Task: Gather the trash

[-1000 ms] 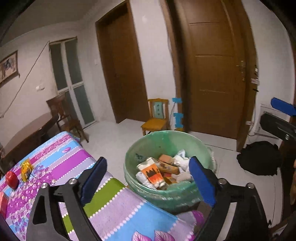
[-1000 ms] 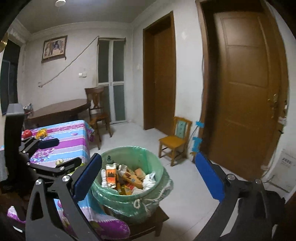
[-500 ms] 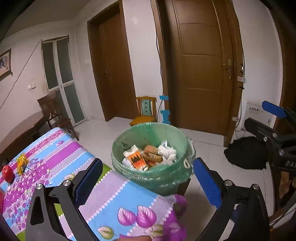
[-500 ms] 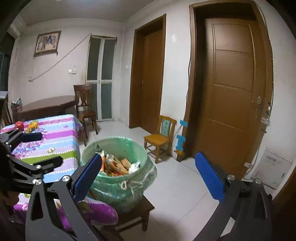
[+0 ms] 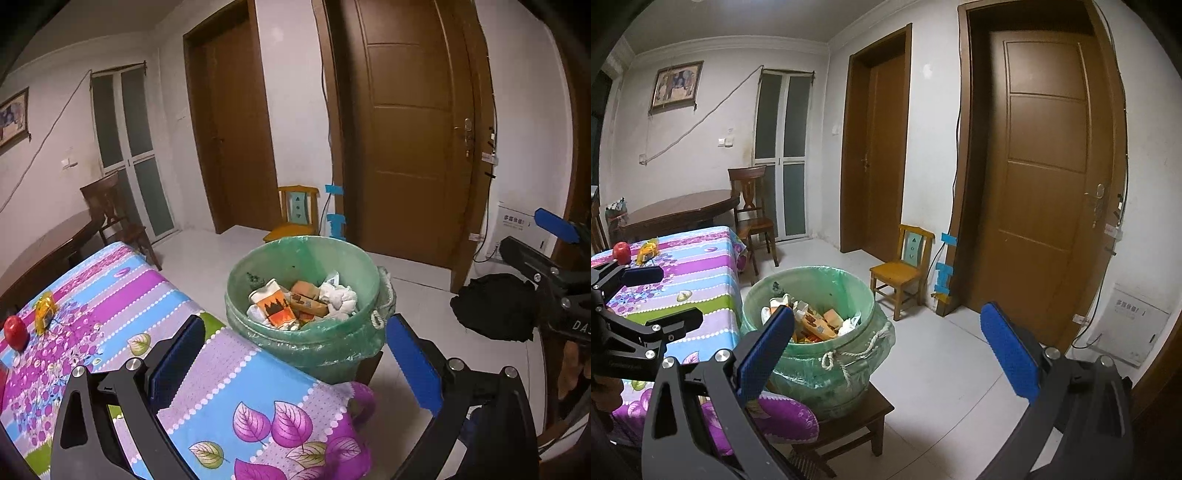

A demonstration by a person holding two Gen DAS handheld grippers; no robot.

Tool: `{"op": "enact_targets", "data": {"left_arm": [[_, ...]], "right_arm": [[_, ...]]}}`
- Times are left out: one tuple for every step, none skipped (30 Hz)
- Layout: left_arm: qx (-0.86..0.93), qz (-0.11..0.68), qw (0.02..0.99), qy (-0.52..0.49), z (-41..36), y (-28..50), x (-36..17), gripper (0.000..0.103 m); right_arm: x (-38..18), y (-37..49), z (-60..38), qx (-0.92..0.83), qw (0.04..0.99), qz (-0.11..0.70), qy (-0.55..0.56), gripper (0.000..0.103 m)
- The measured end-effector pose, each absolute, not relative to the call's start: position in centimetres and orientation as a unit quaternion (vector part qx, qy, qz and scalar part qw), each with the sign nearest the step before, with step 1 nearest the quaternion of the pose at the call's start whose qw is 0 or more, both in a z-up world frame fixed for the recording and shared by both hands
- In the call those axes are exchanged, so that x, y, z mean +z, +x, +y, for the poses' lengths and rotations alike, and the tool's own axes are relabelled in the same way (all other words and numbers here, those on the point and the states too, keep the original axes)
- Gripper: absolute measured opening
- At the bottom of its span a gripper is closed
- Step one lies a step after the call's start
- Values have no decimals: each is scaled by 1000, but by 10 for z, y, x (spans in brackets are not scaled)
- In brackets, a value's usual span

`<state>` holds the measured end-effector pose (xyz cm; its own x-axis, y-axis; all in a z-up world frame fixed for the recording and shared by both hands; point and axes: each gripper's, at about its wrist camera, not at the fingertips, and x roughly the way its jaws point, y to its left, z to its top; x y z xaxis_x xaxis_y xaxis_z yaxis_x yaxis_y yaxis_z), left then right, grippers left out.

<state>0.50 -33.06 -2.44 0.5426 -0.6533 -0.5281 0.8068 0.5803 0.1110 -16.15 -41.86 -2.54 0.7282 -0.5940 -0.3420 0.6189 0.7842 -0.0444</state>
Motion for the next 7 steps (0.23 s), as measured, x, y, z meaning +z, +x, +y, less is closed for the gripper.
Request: {"op": "enact_targets", "data": {"left_arm": [[-420, 224, 862, 175, -331, 6, -24, 97], [-420, 222, 862, 176, -331, 6, -23, 97], [-421, 219, 862, 178, -331, 5, -23, 97], [-418, 215, 864, 180, -330, 4, -22, 97], [-416, 213, 866, 181, -330, 4, -21, 97], [-416, 215, 865, 179, -329, 5, -21, 97], [-418, 220, 863, 178, -329, 6, -21, 97]], "right_arm": [[-26, -161, -419, -326, 929, 171, 37, 97], [-26, -161, -419, -326, 929, 171, 39, 97], [-26, -160, -420, -326, 929, 172, 40, 97], [-26, -159, -420, -326, 929, 172, 41, 97], [-27, -159, -419, -325, 929, 173, 41, 97], [-27, -158, -419, -324, 929, 173, 41, 97], [-27, -157, -418, -324, 929, 174, 39, 97]]}}
